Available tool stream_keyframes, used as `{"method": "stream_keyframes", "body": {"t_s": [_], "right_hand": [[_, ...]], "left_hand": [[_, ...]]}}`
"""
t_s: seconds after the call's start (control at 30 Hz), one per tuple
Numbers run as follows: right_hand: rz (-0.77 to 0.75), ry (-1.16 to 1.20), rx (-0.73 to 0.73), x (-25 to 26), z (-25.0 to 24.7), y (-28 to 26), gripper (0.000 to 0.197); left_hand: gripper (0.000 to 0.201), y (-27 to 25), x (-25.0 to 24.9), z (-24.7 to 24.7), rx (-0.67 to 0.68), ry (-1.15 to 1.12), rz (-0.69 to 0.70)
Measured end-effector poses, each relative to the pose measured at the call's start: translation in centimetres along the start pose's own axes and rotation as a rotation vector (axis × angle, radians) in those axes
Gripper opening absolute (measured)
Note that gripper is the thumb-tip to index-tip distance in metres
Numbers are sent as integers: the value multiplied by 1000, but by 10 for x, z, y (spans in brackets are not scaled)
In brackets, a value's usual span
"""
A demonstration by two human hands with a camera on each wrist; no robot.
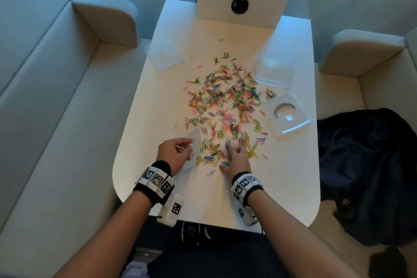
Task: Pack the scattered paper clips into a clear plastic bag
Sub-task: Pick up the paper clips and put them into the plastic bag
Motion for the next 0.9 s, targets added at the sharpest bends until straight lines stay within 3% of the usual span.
{"method": "stream_keyframes", "body": {"t_s": [0.13,0.2,0.33,0.43,0.53,0.6,0.67,0.8,0.9], "right_hand": [[-168,-115,-104,25,-7,6,26],[-207,-106,-122,25,-11,10,16],[-123,-4,-92,3,-25,19,14],[15,243,-104,-22,-38,19,9],[98,825,-26,-31,-43,10,13],[-5,1289,100,-8,-45,0,17],[-103,1514,193,20,-53,-12,20],[-224,1567,315,67,-54,-32,22],[-211,1559,332,81,-37,-39,18]], "left_hand": [[22,-4,3,1,14,6,-7],[21,-4,5,1,19,16,-8],[21,-3,6,1,35,11,-10],[21,-1,6,3,45,14,-10],[22,1,4,5,52,13,-8],[22,3,1,7,59,18,-5],[22,6,-2,10,70,11,2],[22,10,-12,17,78,27,41],[21,10,-18,18,59,57,74]]}}
Point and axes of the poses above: each hand's wrist, its own y-axis towards the middle knuckle, its own z-axis out of the palm, x = y × z, the point moved 8 cm from there along y, towards the middle knuckle, and after that the axes turned 11 degrees about x, right-handed, at the moved point
